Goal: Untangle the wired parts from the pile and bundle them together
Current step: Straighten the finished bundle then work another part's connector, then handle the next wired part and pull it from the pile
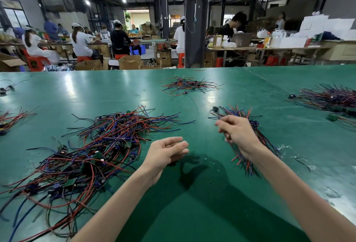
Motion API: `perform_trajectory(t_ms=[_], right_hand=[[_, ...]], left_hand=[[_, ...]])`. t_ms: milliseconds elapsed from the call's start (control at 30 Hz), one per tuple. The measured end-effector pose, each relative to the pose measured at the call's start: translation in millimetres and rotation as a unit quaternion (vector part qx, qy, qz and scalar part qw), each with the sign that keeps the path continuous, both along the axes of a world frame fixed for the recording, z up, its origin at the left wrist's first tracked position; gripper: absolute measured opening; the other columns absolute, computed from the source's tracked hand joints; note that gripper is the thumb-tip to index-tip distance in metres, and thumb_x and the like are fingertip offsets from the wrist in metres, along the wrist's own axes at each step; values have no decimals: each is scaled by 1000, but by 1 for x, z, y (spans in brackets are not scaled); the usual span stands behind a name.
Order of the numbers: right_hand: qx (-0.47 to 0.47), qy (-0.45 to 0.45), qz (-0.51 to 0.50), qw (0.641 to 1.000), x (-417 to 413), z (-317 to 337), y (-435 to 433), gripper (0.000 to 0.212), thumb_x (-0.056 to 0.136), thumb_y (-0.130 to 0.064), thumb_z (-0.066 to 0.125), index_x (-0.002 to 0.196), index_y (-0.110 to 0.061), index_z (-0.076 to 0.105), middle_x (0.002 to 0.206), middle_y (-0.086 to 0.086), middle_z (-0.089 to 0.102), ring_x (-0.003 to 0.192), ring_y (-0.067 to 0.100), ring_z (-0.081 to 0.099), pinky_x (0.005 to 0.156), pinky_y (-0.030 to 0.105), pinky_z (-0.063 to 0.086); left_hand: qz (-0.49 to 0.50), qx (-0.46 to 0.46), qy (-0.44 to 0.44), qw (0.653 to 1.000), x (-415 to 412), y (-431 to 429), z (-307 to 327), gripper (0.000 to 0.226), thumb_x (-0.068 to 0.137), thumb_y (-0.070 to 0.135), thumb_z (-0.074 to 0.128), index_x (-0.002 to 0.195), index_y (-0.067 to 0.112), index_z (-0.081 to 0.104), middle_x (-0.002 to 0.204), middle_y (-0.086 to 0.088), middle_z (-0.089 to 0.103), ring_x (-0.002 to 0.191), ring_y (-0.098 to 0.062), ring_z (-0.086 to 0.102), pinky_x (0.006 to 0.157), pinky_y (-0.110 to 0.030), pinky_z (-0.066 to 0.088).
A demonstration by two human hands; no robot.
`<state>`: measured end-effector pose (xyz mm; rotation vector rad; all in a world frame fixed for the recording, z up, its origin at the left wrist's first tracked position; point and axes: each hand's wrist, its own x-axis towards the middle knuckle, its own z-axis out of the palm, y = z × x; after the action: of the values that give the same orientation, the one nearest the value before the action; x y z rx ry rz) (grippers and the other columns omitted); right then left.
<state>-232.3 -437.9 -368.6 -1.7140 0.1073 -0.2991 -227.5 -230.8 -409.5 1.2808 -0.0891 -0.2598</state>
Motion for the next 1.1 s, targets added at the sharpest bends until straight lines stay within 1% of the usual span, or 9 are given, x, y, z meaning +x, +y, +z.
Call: perform_trajectory(t_ms=[200,300,400,467,600,700,767,900,1100], right_hand=[[-205,96,-143,964,12,-8,-55,20,85,-10,64,66,-5,69,61,12,62,47,19,43,53,27,36],[-326,159,-172,916,8,-10,-62,19,78,-8,65,59,-4,70,62,16,66,62,27,58,65,30,46],[-386,175,-193,885,4,-11,-57,10,71,-5,64,70,4,68,69,20,67,75,34,62,67,32,47],[-415,169,-202,871,1,-12,-52,11,70,-6,63,76,3,65,69,17,61,72,34,57,64,32,44],[-478,138,-233,836,-5,-11,-43,21,80,-15,62,96,-2,54,93,21,59,88,39,57,68,36,38],[-501,56,-254,826,-9,-11,-32,25,87,-19,60,104,0,54,104,23,56,91,43,59,71,42,44],[-505,-4,-239,830,-11,-12,-20,22,88,-18,58,103,-1,56,103,21,55,86,43,59,70,42,45],[-521,-38,-152,839,-12,-25,9,17,89,-21,56,98,-6,58,101,14,56,84,37,61,69,38,44],[-528,-48,-43,847,-14,-49,33,14,91,-27,52,92,-15,59,96,4,58,88,29,60,73,36,46]], left_hand=[[3,67,-34,997,-1,-1,-1,15,87,2,63,102,2,63,81,-8,72,62,-11,67,67,-20,57],[13,158,-85,984,-1,-1,-3,16,88,2,62,105,2,64,79,-6,70,60,-12,67,63,-20,54],[46,272,-160,948,0,2,-3,22,88,5,63,109,1,65,78,-3,66,60,-10,67,67,-22,54],[94,367,-230,896,2,9,-2,23,88,9,61,110,5,67,81,-2,68,69,-12,67,75,-23,54],[231,582,-307,716,12,35,10,30,90,6,50,117,11,63,105,-7,68,98,-23,61,85,-34,50],[277,703,-220,617,23,61,19,38,83,5,54,120,9,56,117,-11,60,110,-26,50,90,-36,42],[267,762,-112,580,28,77,21,42,85,16,57,126,8,48,128,-15,51,120,-31,43,99,-42,37],[220,762,44,607,35,94,19,51,91,27,44,137,6,37,143,-18,39,132,-35,33,108,-44,26],[273,738,3,618,39,111,25,31,90,14,48,119,11,59,126,-13,57,120,-31,48,99,-42,36]])
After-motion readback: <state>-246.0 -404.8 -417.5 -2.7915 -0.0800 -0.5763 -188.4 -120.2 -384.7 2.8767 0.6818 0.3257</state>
